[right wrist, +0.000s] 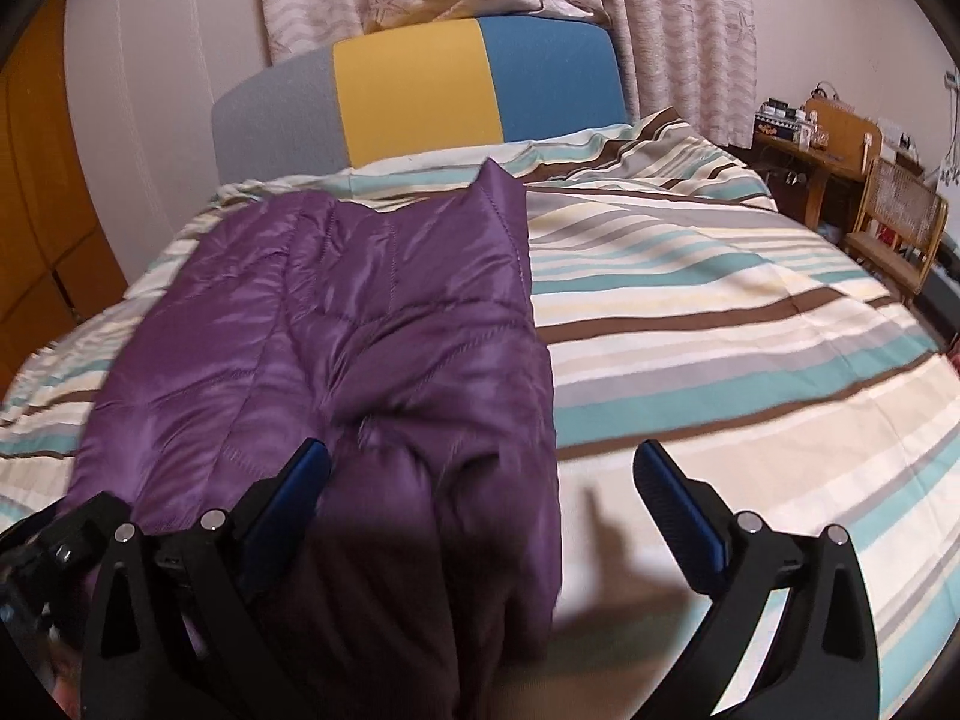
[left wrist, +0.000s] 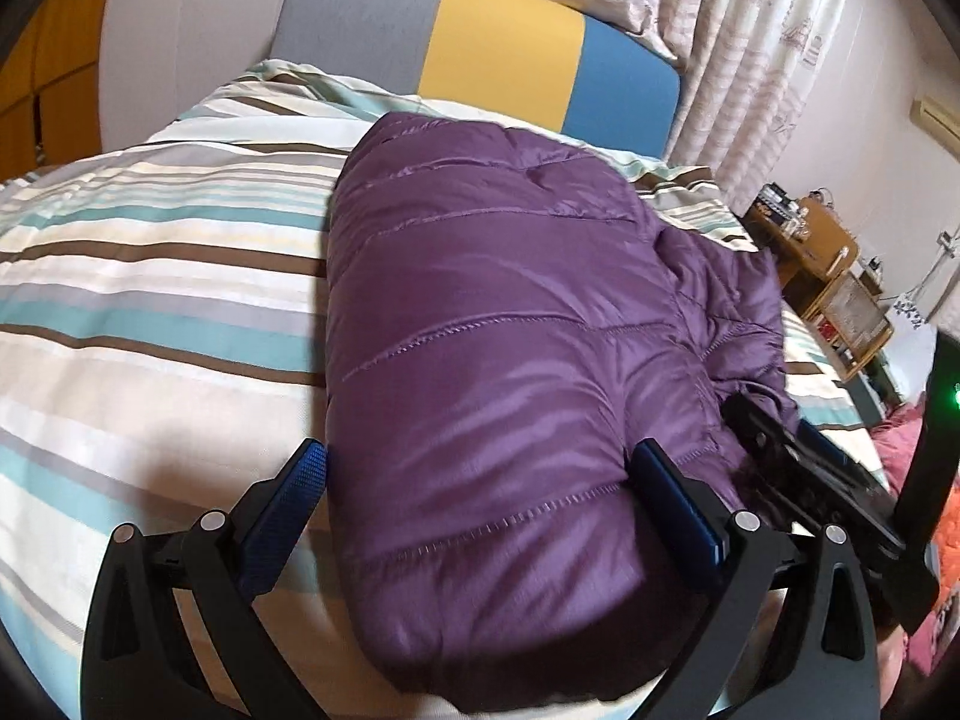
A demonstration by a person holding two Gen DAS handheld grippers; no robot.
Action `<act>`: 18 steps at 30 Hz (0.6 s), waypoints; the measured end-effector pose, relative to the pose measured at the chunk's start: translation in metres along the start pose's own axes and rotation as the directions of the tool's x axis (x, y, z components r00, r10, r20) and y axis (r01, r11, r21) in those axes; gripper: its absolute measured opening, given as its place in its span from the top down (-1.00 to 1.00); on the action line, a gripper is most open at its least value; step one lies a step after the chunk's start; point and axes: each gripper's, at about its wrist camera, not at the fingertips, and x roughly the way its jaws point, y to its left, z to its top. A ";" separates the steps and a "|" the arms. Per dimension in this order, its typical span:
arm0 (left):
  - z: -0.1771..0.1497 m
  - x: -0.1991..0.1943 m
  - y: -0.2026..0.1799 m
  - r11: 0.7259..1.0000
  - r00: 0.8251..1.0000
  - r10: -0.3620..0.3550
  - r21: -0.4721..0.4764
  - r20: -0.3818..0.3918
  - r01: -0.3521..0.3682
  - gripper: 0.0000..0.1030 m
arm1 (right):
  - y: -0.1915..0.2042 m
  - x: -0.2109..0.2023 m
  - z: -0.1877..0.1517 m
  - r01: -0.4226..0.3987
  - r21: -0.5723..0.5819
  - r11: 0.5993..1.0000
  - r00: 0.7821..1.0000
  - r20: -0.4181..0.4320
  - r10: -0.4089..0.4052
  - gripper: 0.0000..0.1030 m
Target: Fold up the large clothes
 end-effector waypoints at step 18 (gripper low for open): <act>0.017 -0.002 0.007 0.996 0.998 -0.031 0.080 -0.050 0.035 -0.94 | -0.046 -0.012 -0.002 -0.191 0.201 0.961 0.971 -0.101 0.214 -0.95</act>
